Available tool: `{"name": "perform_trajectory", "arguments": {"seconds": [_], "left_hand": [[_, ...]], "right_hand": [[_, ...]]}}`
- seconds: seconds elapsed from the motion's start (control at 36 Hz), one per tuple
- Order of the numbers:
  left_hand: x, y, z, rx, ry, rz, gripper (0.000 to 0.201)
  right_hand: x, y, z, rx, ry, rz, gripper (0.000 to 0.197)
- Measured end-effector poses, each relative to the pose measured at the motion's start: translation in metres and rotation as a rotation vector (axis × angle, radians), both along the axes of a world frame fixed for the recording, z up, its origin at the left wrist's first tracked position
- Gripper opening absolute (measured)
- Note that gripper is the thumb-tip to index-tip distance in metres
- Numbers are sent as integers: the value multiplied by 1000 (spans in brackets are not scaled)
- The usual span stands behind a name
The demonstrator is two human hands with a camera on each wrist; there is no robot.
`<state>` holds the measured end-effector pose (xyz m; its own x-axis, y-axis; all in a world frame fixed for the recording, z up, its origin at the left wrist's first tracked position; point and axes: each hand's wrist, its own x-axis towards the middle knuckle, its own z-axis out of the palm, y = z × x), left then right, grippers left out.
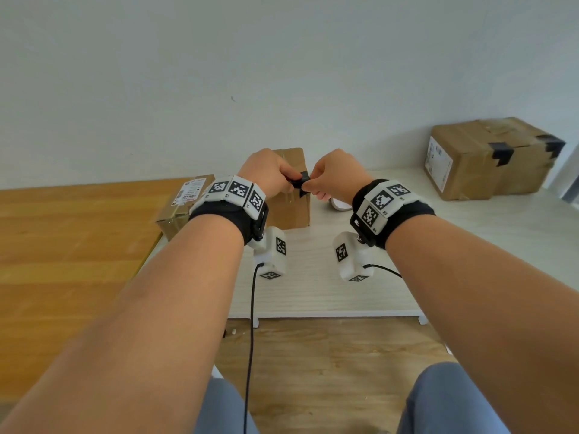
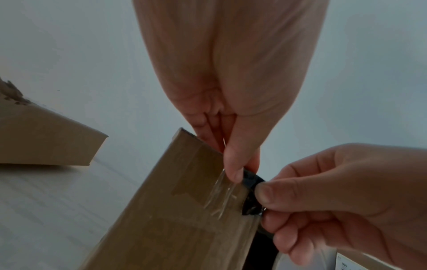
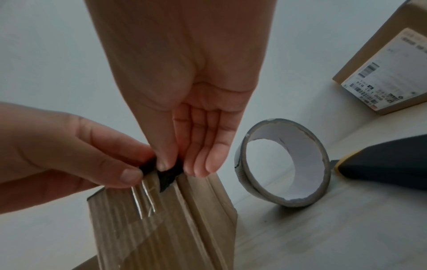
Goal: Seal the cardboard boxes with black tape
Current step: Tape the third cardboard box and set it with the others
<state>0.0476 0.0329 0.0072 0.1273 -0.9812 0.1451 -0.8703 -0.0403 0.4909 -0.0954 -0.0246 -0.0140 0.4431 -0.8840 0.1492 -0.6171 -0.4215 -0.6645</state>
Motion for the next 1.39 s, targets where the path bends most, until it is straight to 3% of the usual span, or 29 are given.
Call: {"name": "perform_trajectory", "arguments": {"seconds": [0.17, 0.25, 0.44, 0.83, 1.08, 1.39], "left_hand": [[0, 0, 0, -8, -1, 2, 35], [-1, 0, 1, -6, -28, 6, 34], [-5, -6, -9, -101, -3, 80, 22], [-7, -9, -22, -161, -113, 86, 16], [-4, -10, -21, -148, -20, 71, 17], [4, -2, -9, -51, 148, 27, 24]], "right_hand": [[-2, 2, 2, -42, 105, 35, 2], [-5, -2, 1, -6, 109, 46, 10], [-7, 0, 3, 157, -42, 78, 18], [-10, -3, -2, 174, -118, 79, 19], [-10, -2, -2, 182, -133, 91, 21], [-11, 1, 1, 155, -104, 85, 6]]}}
